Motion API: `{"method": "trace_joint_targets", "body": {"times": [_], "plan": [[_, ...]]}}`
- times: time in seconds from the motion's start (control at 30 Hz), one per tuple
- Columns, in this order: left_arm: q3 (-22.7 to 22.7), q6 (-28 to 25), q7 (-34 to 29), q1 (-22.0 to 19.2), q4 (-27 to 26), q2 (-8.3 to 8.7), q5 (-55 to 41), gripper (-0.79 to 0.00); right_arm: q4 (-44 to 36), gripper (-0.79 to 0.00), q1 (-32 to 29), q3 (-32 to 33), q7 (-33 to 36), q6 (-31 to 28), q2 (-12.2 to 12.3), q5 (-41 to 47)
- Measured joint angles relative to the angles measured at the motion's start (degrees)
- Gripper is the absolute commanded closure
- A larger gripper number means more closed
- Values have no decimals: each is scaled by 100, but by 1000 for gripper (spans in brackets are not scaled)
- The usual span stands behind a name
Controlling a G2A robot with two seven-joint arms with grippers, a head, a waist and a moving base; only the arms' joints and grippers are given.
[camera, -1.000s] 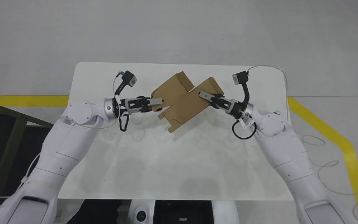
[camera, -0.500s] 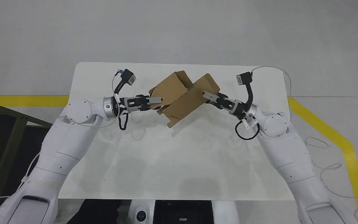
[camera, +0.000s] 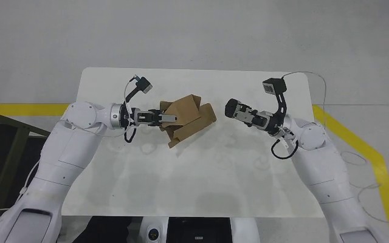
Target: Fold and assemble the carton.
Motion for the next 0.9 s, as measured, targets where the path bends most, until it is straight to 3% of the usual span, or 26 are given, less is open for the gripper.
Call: {"method": "trace_joint_targets", "body": {"times": [0.17,0.23,0.67,0.9], "plan": [[86,-135,-390,54,-187,-2,-21,0,230,-533,333,-439,450,180,-75,332],[75,-149,-428,87,-279,9,-44,0,343,-400,459,-576,523,261,-92,355],[-14,-65,-499,243,-564,56,-233,0,774,-332,827,-942,789,528,-61,96],[-38,1,-564,258,-645,61,-366,0,923,-342,944,-1101,753,490,-77,-31]]}}
